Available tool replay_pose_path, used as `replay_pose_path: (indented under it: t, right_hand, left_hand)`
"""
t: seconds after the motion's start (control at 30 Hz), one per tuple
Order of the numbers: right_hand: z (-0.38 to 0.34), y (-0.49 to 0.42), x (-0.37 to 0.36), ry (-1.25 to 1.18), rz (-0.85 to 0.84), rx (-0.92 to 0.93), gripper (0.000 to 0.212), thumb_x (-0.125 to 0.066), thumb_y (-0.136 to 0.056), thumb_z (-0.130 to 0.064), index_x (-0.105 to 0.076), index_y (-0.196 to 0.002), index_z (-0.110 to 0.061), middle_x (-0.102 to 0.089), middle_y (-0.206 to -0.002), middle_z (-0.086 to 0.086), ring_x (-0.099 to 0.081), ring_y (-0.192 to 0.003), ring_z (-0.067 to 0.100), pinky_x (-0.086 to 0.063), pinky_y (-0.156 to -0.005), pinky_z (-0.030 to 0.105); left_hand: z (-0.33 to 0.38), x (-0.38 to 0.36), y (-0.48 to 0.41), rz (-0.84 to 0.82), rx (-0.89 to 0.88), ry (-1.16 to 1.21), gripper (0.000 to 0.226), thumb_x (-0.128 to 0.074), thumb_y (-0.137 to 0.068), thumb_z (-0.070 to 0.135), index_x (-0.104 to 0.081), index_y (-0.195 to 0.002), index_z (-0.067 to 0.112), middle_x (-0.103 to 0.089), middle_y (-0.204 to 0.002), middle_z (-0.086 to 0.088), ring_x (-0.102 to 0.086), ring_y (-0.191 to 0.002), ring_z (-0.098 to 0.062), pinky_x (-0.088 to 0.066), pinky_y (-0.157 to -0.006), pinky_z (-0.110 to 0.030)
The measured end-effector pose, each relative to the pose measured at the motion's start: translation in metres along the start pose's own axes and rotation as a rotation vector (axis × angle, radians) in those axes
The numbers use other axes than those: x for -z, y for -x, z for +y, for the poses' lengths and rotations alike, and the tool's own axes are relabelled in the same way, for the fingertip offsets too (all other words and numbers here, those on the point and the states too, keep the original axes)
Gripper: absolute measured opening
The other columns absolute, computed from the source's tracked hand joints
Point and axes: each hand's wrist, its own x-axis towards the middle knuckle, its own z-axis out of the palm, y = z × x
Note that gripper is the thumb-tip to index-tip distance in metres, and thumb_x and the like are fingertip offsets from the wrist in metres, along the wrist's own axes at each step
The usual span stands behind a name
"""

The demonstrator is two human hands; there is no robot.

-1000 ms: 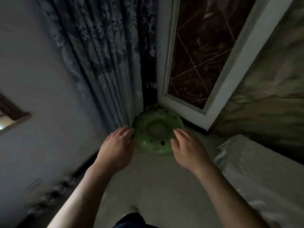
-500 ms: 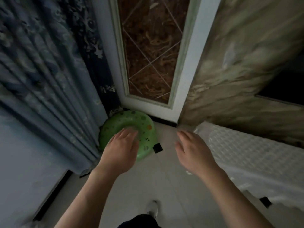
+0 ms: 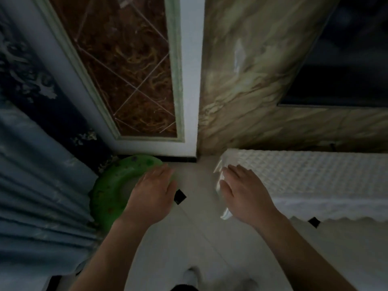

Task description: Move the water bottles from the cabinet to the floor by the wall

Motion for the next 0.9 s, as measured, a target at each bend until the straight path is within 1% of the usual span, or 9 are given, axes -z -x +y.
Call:
replay_pose_path:
  t: [0.07,0.2,0.23,0.3,0.4,0.47,0.6,0.77,0.9]
  right_hand:
    - [0.019,0.001,0.005,0.002,0.020,-0.030,0.051,-0.024,-0.095,-0.036,-0.055,-0.127,-0.011,-0.058,-0.129,0.007,-0.051,-0.119,0.025,-0.038,-0.106,0.043]
    - [0.076,0.007,0.018,-0.015,0.069,-0.094,0.048,-0.035,-0.094,-0.034,-0.055,-0.129,-0.008,-0.059,-0.130,0.012,-0.052,-0.122,0.028,-0.036,-0.106,0.044]
    - [0.089,0.008,0.022,-0.014,0.072,-0.103,0.047,-0.034,-0.094,-0.034,-0.056,-0.127,-0.008,-0.060,-0.128,0.011,-0.052,-0.120,0.028,-0.037,-0.104,0.044]
    - [0.118,0.011,0.029,-0.022,0.066,-0.109,0.051,-0.027,-0.094,-0.037,-0.057,-0.126,-0.009,-0.061,-0.126,0.011,-0.053,-0.119,0.028,-0.039,-0.103,0.044]
    - [0.160,0.015,0.039,-0.015,0.067,-0.095,0.062,-0.018,-0.094,-0.043,-0.051,-0.134,-0.010,-0.054,-0.137,0.010,-0.047,-0.129,0.028,-0.034,-0.110,0.047]
    - [0.199,0.022,0.047,-0.005,0.052,-0.103,0.062,-0.017,-0.094,-0.044,-0.045,-0.139,-0.012,-0.049,-0.143,0.009,-0.040,-0.135,0.026,-0.028,-0.114,0.045]
    - [0.273,0.038,0.064,-0.015,0.069,-0.145,0.061,-0.021,-0.094,-0.043,-0.043,-0.141,-0.012,-0.045,-0.146,0.009,-0.036,-0.138,0.027,-0.025,-0.116,0.045]
    - [0.348,0.059,0.079,-0.037,0.071,-0.180,0.064,-0.017,-0.093,-0.045,-0.045,-0.140,-0.010,-0.048,-0.144,0.010,-0.039,-0.136,0.026,-0.029,-0.114,0.046]
    - [0.394,0.072,0.088,-0.056,0.064,-0.219,0.060,-0.023,-0.094,-0.041,-0.044,-0.140,-0.009,-0.047,-0.144,0.010,-0.037,-0.136,0.026,-0.026,-0.115,0.044]
  left_hand:
    - [0.021,-0.006,-0.015,0.006,-0.037,-0.018,0.063,-0.025,-0.092,0.044,-0.054,-0.133,0.006,-0.051,-0.140,-0.014,-0.047,-0.131,-0.032,-0.038,-0.108,-0.048]
    - [0.081,-0.023,-0.042,-0.022,-0.058,-0.025,0.055,-0.028,-0.096,0.042,-0.047,-0.141,0.017,-0.039,-0.151,-0.005,-0.031,-0.142,-0.023,-0.023,-0.115,-0.037]
    - [0.094,-0.027,-0.047,-0.014,-0.063,-0.027,0.056,-0.029,-0.094,0.042,-0.048,-0.140,0.017,-0.040,-0.150,-0.005,-0.033,-0.141,-0.023,-0.024,-0.114,-0.035]
    - [0.123,-0.037,-0.057,0.011,-0.109,-0.042,0.060,-0.027,-0.092,0.044,-0.054,-0.135,0.011,-0.049,-0.143,-0.011,-0.043,-0.134,-0.029,-0.030,-0.111,-0.041]
    - [0.162,-0.053,-0.071,0.006,-0.128,-0.056,0.067,-0.022,-0.088,0.047,-0.056,-0.132,0.009,-0.052,-0.140,-0.013,-0.045,-0.132,-0.031,-0.030,-0.111,-0.041]
    - [0.200,-0.068,-0.082,-0.008,-0.130,-0.067,0.064,-0.024,-0.090,0.045,-0.056,-0.133,0.011,-0.052,-0.140,-0.012,-0.045,-0.132,-0.030,-0.030,-0.111,-0.039]
    - [0.269,-0.102,-0.103,-0.019,-0.181,-0.082,0.056,-0.028,-0.091,0.042,-0.062,-0.122,0.011,-0.062,-0.124,-0.013,-0.057,-0.116,-0.032,-0.043,-0.100,-0.041]
    - [0.331,-0.144,-0.130,-0.078,-0.241,-0.072,0.059,-0.025,-0.094,0.050,-0.054,-0.133,0.016,-0.054,-0.137,-0.010,-0.051,-0.125,-0.028,-0.042,-0.104,-0.046]
    - [0.378,-0.166,-0.142,-0.091,-0.236,-0.084,0.064,-0.023,-0.090,0.052,-0.051,-0.137,0.018,-0.050,-0.143,-0.009,-0.046,-0.131,-0.027,-0.037,-0.109,-0.045]
